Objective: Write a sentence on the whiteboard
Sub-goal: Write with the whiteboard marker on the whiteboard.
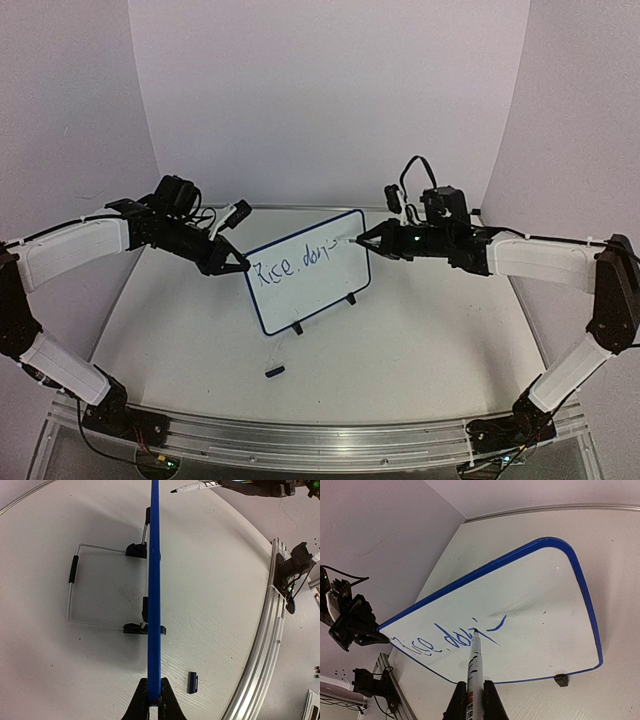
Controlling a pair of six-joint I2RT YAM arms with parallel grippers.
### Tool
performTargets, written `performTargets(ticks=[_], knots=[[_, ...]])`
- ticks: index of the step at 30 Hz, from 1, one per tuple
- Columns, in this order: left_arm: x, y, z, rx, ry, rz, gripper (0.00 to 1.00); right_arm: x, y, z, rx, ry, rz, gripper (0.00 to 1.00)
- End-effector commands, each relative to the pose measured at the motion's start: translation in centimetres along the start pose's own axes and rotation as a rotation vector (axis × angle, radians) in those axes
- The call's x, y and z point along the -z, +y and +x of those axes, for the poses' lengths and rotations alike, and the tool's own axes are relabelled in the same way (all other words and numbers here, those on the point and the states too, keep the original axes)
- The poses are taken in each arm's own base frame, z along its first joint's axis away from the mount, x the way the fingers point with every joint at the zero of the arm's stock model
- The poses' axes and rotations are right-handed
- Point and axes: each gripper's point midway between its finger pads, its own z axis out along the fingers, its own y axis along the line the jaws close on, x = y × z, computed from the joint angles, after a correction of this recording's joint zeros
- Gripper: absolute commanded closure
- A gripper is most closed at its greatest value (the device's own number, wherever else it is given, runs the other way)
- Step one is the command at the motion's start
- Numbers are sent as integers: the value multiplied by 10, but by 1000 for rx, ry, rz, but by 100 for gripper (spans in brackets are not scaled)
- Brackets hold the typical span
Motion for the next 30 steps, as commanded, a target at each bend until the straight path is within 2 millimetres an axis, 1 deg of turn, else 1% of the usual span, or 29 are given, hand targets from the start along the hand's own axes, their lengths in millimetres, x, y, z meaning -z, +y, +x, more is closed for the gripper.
performTargets(ticks=[1, 3, 13, 20, 30], knots=[[-4, -3, 4, 5, 30, 15, 100, 0, 17, -18, 27, -33, -58, 100], [-4, -3, 4, 5, 31, 15, 100, -4, 14, -19, 21, -37, -49, 100], [-5, -3, 5, 3, 33, 15, 100, -12, 8, -25, 20, -53, -29, 100], [-4, -3, 5, 4, 31, 12, 100, -14, 2, -26, 16, -62, -8, 100], [-4, -3, 4, 3, 30, 14, 100, -17, -16, -10, -9, -33, 32, 100]])
